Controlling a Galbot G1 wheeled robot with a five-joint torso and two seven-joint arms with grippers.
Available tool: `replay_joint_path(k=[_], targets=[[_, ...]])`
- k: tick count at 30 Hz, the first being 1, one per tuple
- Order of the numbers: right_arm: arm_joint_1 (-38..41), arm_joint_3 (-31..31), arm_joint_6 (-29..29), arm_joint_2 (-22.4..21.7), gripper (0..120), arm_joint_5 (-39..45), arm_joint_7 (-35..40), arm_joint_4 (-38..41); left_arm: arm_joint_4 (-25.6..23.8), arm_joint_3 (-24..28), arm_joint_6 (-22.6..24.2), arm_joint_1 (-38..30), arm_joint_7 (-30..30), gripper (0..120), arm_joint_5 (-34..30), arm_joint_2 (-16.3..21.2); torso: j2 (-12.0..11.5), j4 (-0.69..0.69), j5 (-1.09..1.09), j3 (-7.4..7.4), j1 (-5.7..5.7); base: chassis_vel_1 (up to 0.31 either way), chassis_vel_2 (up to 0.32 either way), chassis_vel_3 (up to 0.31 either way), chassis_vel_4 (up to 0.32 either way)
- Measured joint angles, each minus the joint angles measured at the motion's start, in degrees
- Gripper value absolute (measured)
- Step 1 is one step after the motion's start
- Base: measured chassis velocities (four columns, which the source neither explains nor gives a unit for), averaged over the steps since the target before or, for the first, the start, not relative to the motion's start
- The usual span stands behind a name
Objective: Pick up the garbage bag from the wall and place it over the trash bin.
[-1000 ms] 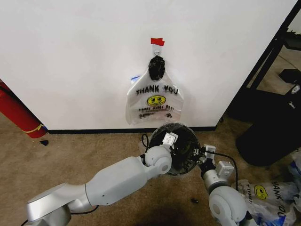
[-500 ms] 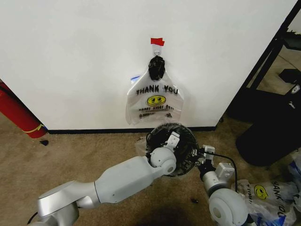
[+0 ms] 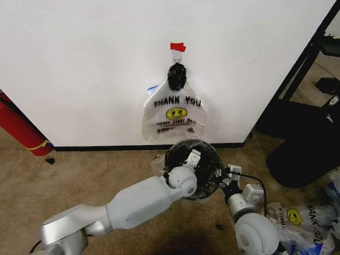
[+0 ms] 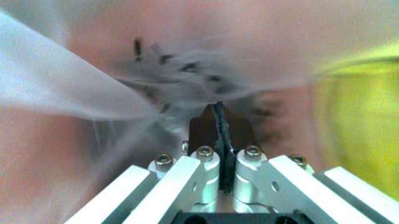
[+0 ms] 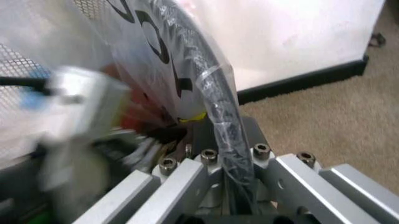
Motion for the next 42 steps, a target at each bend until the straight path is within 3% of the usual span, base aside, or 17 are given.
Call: replay_joint_path(k=[4, 8, 14, 17, 20, 21, 25, 28, 29, 34, 36, 42], targets=[[0.5, 0.71, -0.45, 0.0, 0, 1.73, 0.86, -1.04, -10.01, -1.19, -3.08, 2.29, 5.7, 0, -0.1, 5.63, 0.0, 0.02, 0.0, 0.0, 0.0, 0.0, 0.0, 0.0, 0.0], [0.68, 0.88, -0.88, 0.09, 0, 3.37, 1.42, -1.15, -14.95, -3.87, -5.48, 4.14, 6.97, 0, -1.35, 7.8, 0.0, 0.0, -0.01, 0.0, 0.0, 0.0, 0.0, 0.0, 0.0], [1.31, 1.76, -4.24, 0.68, 0, 12.37, 4.57, -0.52, -22.15, -10.66, -8.36, 7.61, 7.9, 0, -2.85, 12.99, 0.0, -0.01, -0.01, 0.0, -0.01, 0.0, 0.0, 0.0, 0.0], [2.07, 2.01, -6.06, 1.08, 0, 17.62, 6.06, -0.45, -27.63, -16.98, -9.68, 11.89, 8.43, 0, -3.32, 17.52, 0.0, 0.0, -0.02, 0.0, 0.0, 0.0, 0.0, 0.0, 0.0], [3.38, 1.66, -7.65, 1.33, 0, 21.26, 7.81, -0.76, -34.76, -29.67, -11.16, 20.83, 9.62, 0, -4.1, 22.24, 0.0, -0.01, -0.01, 0.0, 0.0, 0.0, 0.0, 0.0, 0.0], [3.38, 1.66, -7.65, 1.33, 0, 21.26, 7.81, -0.76, -34.76, -29.67, -11.16, 20.83, 9.62, 0, -4.1, 22.24, 0.0, -0.01, -0.01, 0.0, 0.0, 0.0, 0.0, 0.0, 0.0], [5.19, 1.52, -11.07, 1.37, 0, 25.57, 10.09, -1.0, -41.05, -44.11, -16.15, 35.52, 12.99, 0, -0.38, 25.92, 0.01, 0.01, -0.02, -0.01, -0.01, 0.0, 0.0, 0.0, 0.0], [6.74, 1.47, -14.97, 1.73, 0, 28.06, 11.98, -1.31, -42.73, -53.61, -22.38, 47.94, 15.66, 3, 8.28, 24.48, 0.01, 0.01, -0.01, 0.0, 0.0, 0.0, 0.0, 0.0, 0.0], [6.74, 1.47, -14.97, 1.73, 0, 28.06, 11.98, -1.31, -42.73, -53.61, -22.38, 47.94, 15.66, 3, 8.28, 24.48, 0.01, 0.01, -0.01, 0.0, 0.0, 0.0, 0.0, 0.0, 0.0], [8.56, -0.32, -18.39, 1.67, 0, 29.35, 12.84, -2.9, -42.81, -63.63, -28.86, 60.34, 16.92, 24, 18.64, 16.19, 0.01, -0.01, -0.02, -0.01, 0.0, 0.0, 0.0, 0.0, 0.0], [9.0, -0.64, -18.81, 1.68, 0, 29.6, 13.01, -3.36, -42.58, -65.09, -30.04, 62.38, 17.1, 27, 20.26, 14.21, 0.01, -0.01, -0.02, 0.0, 0.0, 0.0, 0.0, 0.0, 0.0], [12.51, -2.73, -20.99, 2.2, 0, 30.55, 14.29, -7.13, -43.51, -69.51, -32.6, 71.33, 17.44, 52, 25.07, 5.44, 0.01, 0.01, 0.0, 0.0, 0.0, 0.0, 0.0, 0.0, 0.0]])
